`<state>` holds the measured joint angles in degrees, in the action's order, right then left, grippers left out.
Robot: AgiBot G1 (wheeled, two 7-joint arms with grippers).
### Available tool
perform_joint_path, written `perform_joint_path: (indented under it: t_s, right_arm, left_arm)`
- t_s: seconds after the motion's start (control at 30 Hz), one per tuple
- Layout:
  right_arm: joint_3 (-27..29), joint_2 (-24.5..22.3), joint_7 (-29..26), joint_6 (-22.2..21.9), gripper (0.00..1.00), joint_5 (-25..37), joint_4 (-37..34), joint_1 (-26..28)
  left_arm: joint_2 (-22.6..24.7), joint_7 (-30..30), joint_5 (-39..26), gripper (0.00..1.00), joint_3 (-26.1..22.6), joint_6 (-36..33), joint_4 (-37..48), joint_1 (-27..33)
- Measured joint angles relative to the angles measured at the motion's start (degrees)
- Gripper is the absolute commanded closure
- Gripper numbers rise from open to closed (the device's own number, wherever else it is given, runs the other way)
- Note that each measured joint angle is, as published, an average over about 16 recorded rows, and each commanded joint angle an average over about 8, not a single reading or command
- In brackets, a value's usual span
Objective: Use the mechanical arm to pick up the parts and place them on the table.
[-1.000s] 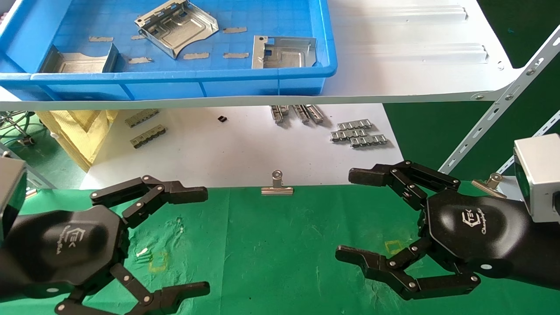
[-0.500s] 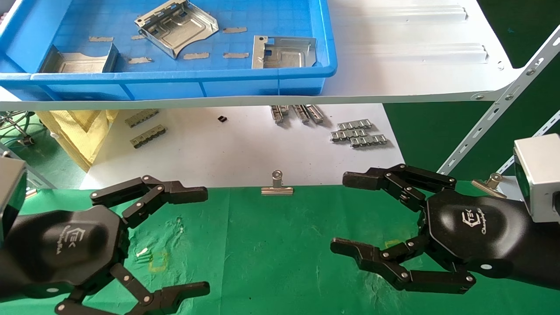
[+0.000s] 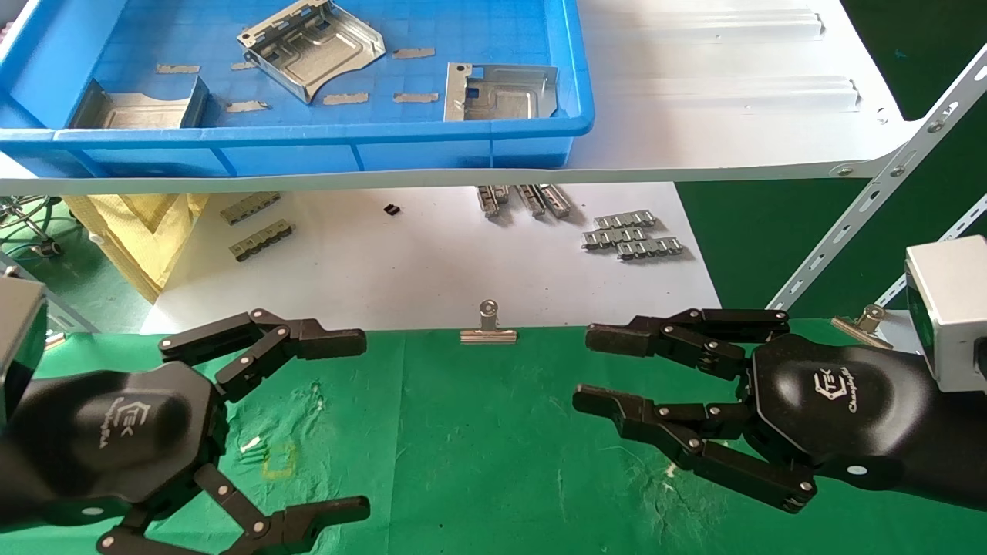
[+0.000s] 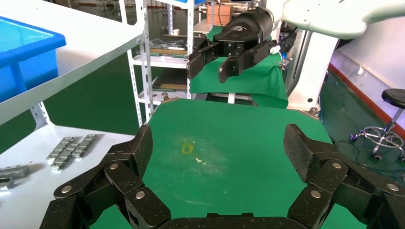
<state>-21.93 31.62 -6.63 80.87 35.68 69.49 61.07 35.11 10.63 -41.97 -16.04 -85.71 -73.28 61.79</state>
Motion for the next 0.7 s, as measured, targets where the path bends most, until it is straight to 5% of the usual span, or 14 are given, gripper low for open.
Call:
perform_joint_path:
  t_s: [0.43,0.7]
  right_arm:
    - [0.0,0.0,0.0,0.0,1.0,0.0,0.0,0.0]
    - [0.0,0.0,0.0,0.0,1.0,0.0,0.0,0.0]
  left_arm:
    - [0.15,0.31,-0.49,0.0,-0.08,0.35,0.19,1.05]
    - [3.34,1.25,-5.87,0.0,-1.67,2.38,5.4,11.54]
